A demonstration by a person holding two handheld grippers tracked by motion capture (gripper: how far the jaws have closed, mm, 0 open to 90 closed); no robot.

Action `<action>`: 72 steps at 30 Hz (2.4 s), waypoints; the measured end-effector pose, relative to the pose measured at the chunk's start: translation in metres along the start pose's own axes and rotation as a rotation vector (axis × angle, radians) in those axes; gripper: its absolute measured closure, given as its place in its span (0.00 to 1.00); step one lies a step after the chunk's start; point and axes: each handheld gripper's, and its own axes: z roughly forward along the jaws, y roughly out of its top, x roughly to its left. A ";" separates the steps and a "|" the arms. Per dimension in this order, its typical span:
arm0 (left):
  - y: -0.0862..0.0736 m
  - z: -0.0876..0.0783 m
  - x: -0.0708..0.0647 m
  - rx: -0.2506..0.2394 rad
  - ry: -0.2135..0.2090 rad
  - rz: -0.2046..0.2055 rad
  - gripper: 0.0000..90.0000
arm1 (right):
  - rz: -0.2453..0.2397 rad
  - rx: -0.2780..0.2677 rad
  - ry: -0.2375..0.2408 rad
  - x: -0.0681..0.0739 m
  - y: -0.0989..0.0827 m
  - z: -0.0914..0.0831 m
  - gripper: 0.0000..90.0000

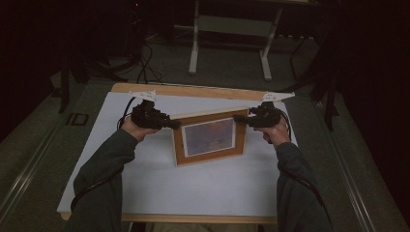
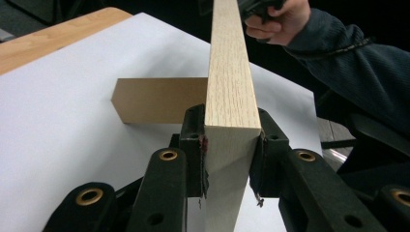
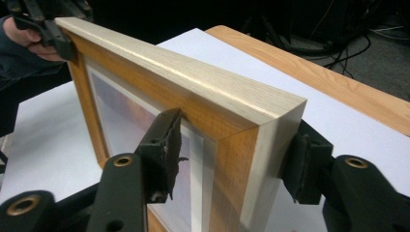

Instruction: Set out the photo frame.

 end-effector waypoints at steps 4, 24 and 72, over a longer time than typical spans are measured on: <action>0.001 -0.001 0.003 -0.008 0.030 -0.011 0.80 | 0.001 0.001 0.004 0.000 -0.001 -0.001 0.55; 0.001 0.007 0.006 -0.053 0.087 -0.026 0.77 | 0.014 -0.008 0.013 0.003 -0.010 -0.012 0.63; 0.001 0.020 0.013 -0.104 0.106 -0.048 0.71 | 0.028 -0.012 -0.005 0.006 -0.022 -0.027 0.69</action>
